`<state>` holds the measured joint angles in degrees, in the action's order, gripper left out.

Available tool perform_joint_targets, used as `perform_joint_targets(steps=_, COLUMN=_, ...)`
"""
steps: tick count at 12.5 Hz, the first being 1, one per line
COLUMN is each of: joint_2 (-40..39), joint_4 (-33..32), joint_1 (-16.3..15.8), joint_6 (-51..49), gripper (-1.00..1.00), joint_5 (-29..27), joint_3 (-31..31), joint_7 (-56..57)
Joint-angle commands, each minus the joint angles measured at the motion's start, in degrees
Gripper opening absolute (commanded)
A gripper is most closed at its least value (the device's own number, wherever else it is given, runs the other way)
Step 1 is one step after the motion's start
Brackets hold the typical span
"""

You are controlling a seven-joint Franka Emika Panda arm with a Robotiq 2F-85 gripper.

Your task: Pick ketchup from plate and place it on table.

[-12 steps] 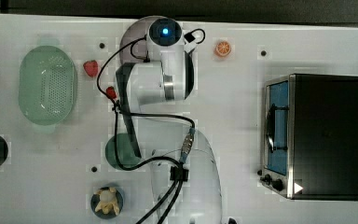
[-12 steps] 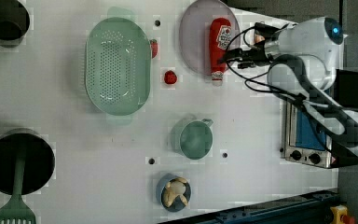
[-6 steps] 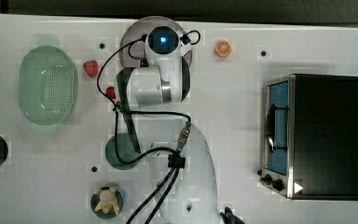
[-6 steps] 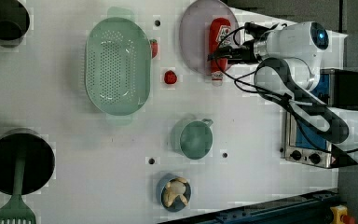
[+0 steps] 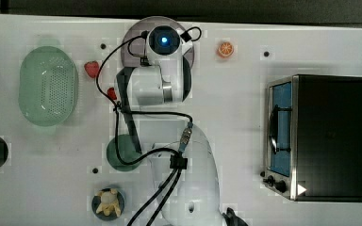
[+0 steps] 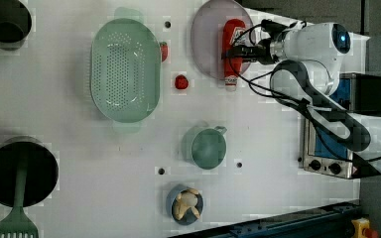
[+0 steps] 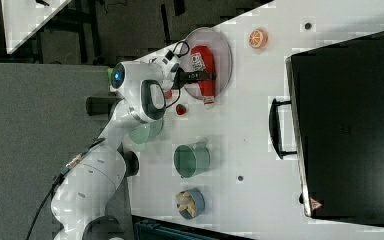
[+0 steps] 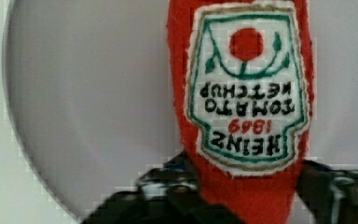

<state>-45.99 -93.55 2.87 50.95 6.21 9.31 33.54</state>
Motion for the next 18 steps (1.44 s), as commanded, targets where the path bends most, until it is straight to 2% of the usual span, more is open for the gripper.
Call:
perform_joint_targets(steps=1, joint_2=0.29, joint_4=1.14, joint_1=-0.4, joint_6=1.66, gripper=0.16, joint_5=-0.05, joint_3=-0.16, joint_7=1.46)
perform_joint_targets(steps=5, joint_2=3.91, joint_4=3.15, joint_1=-0.14, joint_6=-0.95, gripper=0.16, joint_5=-0.26, joint_3=-0.16, joint_7=-1.63)
perform_joint_targets(steps=9, joint_2=13.25, joint_4=3.37, joint_1=1.41, joint_6=-10.45, gripper=0.16, joint_5=-0.57, joint_3=-0.18, joint_7=-4.58)
perform_joint_targets(steps=11, joint_2=17.94, joint_4=3.34, joint_1=2.62, joint_6=-14.66, gripper=0.16, joint_5=-2.38, joint_3=-0.19, joint_7=-4.61)
perform_joint_targets(steps=15, joint_2=25.52, joint_4=2.95, joint_1=5.38, joint_6=-26.12, gripper=0.16, joint_5=-9.86, joint_3=-0.56, joint_7=-4.65)
perform_joint_targets(steps=18, joint_2=30.55, joint_4=1.55, joint_1=6.94, joint_6=-31.31, gripper=0.16, joint_5=-10.31, joint_3=-2.69, joint_7=-4.66)
